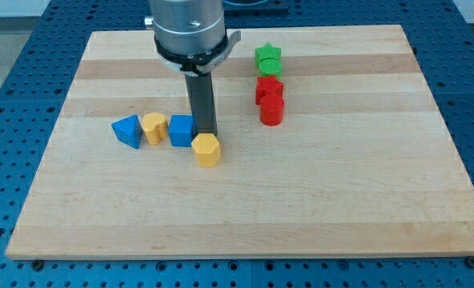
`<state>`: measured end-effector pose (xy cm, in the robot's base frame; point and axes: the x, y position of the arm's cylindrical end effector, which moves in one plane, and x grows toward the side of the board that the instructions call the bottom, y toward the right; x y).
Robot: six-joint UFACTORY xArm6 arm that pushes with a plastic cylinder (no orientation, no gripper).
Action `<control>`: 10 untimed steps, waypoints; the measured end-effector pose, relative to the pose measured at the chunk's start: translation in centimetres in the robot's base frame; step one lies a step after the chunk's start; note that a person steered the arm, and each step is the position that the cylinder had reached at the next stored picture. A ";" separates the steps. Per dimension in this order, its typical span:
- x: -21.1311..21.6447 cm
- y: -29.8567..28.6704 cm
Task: Slide the yellow heart to the yellow hexagon
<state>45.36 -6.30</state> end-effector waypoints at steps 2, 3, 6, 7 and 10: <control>1.8 0.0; -1.0 0.1; -5.1 -4.2; -5.1 -6.6; -4.9 -7.9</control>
<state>40.42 -14.16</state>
